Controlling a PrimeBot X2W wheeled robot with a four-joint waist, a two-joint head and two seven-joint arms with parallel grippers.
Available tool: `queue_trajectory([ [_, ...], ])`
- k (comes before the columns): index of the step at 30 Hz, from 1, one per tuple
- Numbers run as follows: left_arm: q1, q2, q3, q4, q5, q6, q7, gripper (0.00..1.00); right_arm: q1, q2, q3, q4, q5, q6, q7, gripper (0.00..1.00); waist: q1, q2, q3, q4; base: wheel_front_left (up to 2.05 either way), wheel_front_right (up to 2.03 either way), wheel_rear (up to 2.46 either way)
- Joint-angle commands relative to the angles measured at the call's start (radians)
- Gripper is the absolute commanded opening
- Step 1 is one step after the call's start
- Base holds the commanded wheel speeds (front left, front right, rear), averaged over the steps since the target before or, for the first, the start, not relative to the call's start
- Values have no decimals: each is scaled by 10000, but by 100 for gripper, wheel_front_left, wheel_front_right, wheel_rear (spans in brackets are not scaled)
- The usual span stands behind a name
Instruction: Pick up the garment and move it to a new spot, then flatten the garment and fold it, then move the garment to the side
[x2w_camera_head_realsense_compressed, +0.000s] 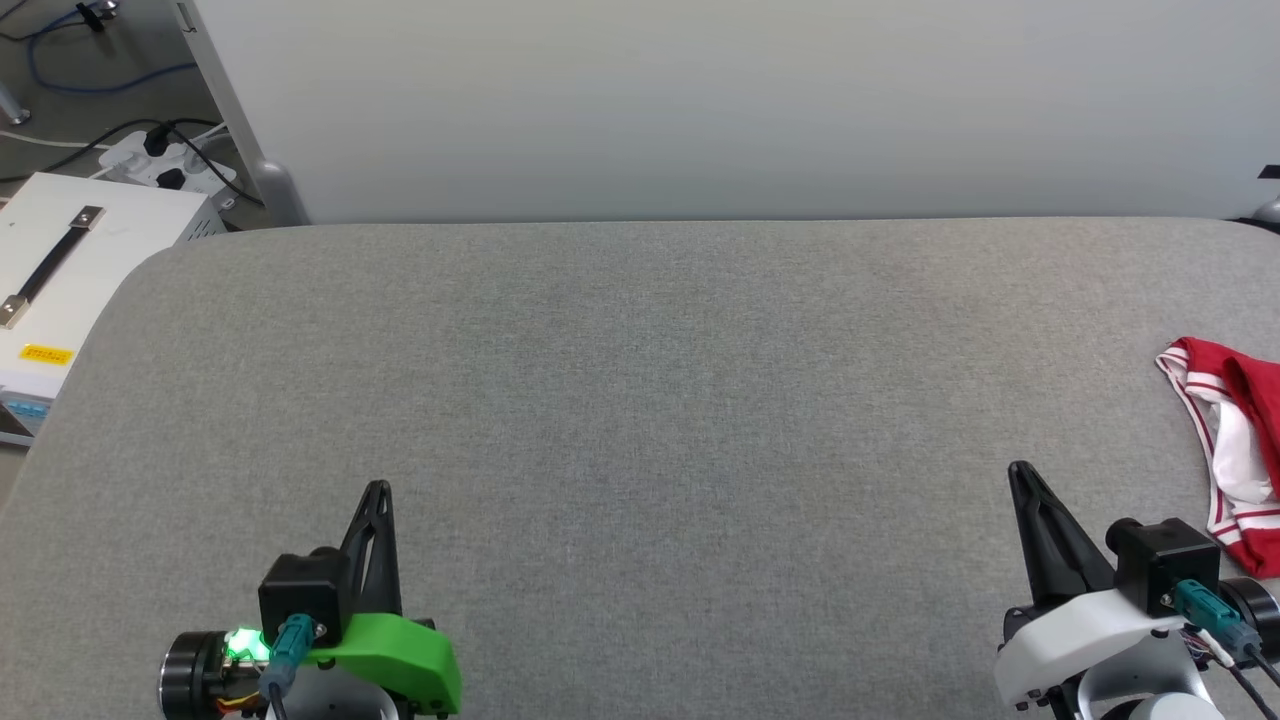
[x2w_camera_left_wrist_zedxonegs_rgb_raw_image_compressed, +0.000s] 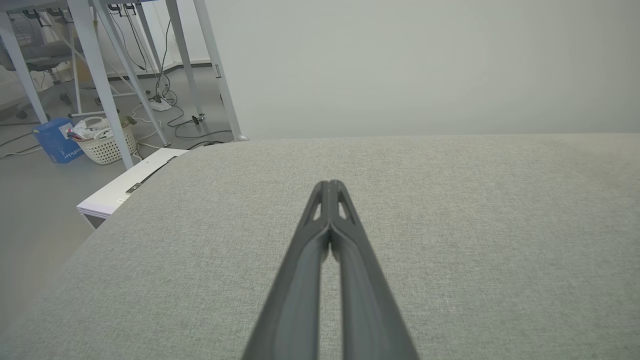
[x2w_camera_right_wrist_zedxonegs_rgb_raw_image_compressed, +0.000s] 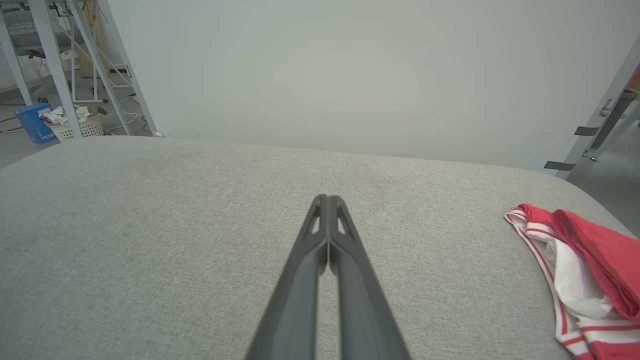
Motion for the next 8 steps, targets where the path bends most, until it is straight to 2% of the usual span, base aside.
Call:
queue_trajectory([
  [1,-234,-51,42,-34,88,-67,60,0,-159,30,-30,-52,-113,-4,81,0,0,0,-3,0,0,0,0],
  [8,-281,-71,92,-39,137,-89,198,0,-194,56,-34,-57,-225,-5,209,0,0,0,-14,0,0,0,0],
])
